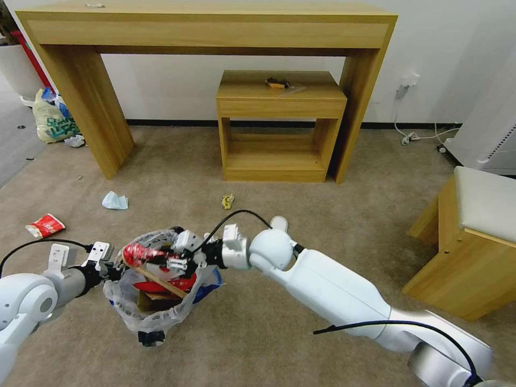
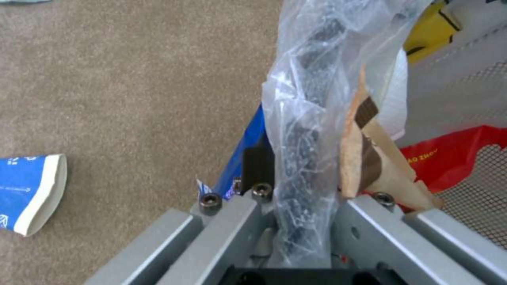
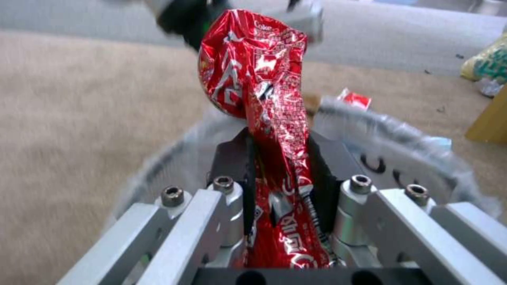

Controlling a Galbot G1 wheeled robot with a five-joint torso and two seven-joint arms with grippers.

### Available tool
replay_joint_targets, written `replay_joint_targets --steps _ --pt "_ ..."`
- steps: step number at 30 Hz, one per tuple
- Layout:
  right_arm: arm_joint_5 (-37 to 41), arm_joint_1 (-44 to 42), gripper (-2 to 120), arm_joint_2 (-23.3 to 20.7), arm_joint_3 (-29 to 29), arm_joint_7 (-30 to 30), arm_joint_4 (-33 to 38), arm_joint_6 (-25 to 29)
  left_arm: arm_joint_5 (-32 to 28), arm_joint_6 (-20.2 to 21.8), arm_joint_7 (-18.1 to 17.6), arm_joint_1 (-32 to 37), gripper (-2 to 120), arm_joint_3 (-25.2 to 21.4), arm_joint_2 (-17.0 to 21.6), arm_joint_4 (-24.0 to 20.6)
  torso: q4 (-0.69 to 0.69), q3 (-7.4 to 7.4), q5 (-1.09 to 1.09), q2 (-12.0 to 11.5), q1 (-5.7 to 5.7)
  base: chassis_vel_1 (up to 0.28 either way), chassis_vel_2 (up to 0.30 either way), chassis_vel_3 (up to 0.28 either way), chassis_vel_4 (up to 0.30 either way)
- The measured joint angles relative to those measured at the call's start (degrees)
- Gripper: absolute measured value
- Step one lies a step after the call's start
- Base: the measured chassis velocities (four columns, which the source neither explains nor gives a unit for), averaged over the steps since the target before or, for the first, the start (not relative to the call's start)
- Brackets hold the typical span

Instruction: Pick up the trash bin and place the garbage on the floor into it.

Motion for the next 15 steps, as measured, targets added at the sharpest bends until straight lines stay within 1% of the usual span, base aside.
replay_joint_targets --steps 2,4,5,8,9,12,13,14,15 --pt "-0.9 0.0 19 0.1 -0.1 -0.1 -0.5 0.2 0.0 0.0 0.1 0.1 0 0.0 0.0 -0.2 0.00 0.00 0.00 0.0 0.00 0.000 0.000 0.000 0.000" --pt "-1.5 -0.3 29 0.0 -0.2 -0.1 -0.7 0.5 0.0 0.0 0.2 0.3 0 -0.3 0.1 -0.4 -0.01 0.00 0.00 0.0 0.00 0.000 0.000 0.000 0.000" --pt "-1.5 -0.3 29 0.0 -0.2 -0.1 -0.7 0.5 0.0 0.0 0.2 0.3 0 -0.3 0.1 -0.4 -0.01 0.00 0.00 0.0 0.00 0.000 0.000 0.000 0.000" --pt "-1.5 -1.1 43 -0.3 0.0 0.8 -0.4 0.6 0.0 0.0 0.2 0.4 0 -0.6 0.2 -0.6 -0.01 0.00 0.01 0.0 0.00 0.000 0.000 0.000 0.000" --pt "-1.5 -1.1 43 -0.3 0.0 0.8 -0.4 0.6 0.0 0.0 0.2 0.4 0 -0.6 0.2 -0.6 -0.01 0.00 0.01 0.0 0.00 0.000 0.000 0.000 0.000" --pt "-1.4 -1.5 59 -0.3 0.4 1.5 -0.2 0.7 0.1 0.0 0.2 0.4 0 -0.6 0.2 -0.9 -0.01 0.00 0.01 0.0 0.00 0.000 0.000 0.000 0.000" --pt "-1.4 -1.5 59 -0.3 0.4 1.5 -0.2 0.7 0.1 0.0 0.2 0.4 0 -0.6 0.2 -0.9 -0.01 0.00 0.01 0.0 0.00 0.000 0.000 0.000 0.000" --pt "-1.4 -1.6 63 -0.2 0.5 1.5 -0.2 0.7 0.1 0.0 0.2 0.4 0 -0.6 0.2 -1.0 -0.01 0.00 0.01 0.0 0.00 0.000 0.000 0.000 0.000" --pt "-1.4 -1.9 69 -0.3 0.9 1.9 -0.2 0.8 0.2 0.0 0.1 0.4 0 -0.6 0.1 -1.2 0.00 0.00 0.01 0.0 0.00 0.000 0.000 0.000 0.000"
